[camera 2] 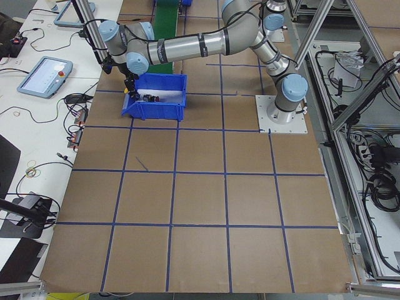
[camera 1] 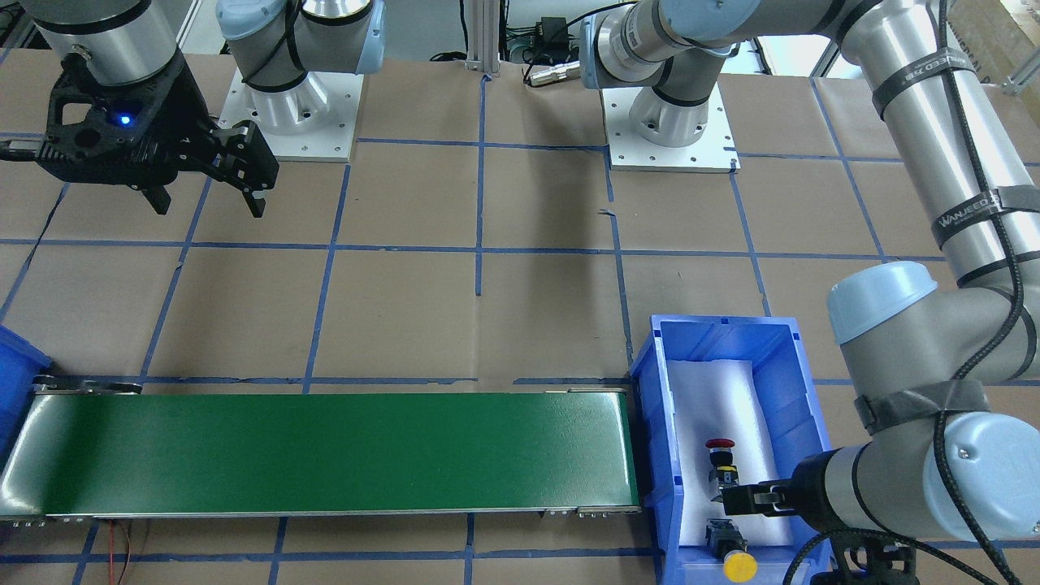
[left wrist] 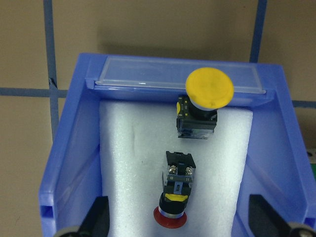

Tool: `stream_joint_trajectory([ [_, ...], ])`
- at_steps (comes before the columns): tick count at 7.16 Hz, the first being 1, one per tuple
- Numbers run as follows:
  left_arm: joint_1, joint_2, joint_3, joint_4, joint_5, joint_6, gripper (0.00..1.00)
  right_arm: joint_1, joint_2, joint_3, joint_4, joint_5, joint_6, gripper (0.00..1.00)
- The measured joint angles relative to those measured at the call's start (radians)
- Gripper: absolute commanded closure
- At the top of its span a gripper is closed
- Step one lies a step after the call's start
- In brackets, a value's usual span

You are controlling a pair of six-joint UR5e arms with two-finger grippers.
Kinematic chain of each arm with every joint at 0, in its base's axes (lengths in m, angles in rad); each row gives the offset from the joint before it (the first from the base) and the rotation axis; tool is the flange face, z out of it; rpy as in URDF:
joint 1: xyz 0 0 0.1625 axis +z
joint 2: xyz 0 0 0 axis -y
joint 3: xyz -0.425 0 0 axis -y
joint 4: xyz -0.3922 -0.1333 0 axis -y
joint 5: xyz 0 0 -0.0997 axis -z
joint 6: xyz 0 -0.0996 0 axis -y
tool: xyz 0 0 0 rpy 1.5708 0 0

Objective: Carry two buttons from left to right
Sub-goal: 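Lower the left gripper and grasp the yellow-capped button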

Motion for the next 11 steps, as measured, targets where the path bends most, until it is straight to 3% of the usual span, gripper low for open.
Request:
stream_joint_trajectory([
  [11,-0.014,-0.097,0.039,0.166,-0.051,0.07,0.0,0.0,0.0,-0.001,0.001,-0.007,0.0,0.0],
])
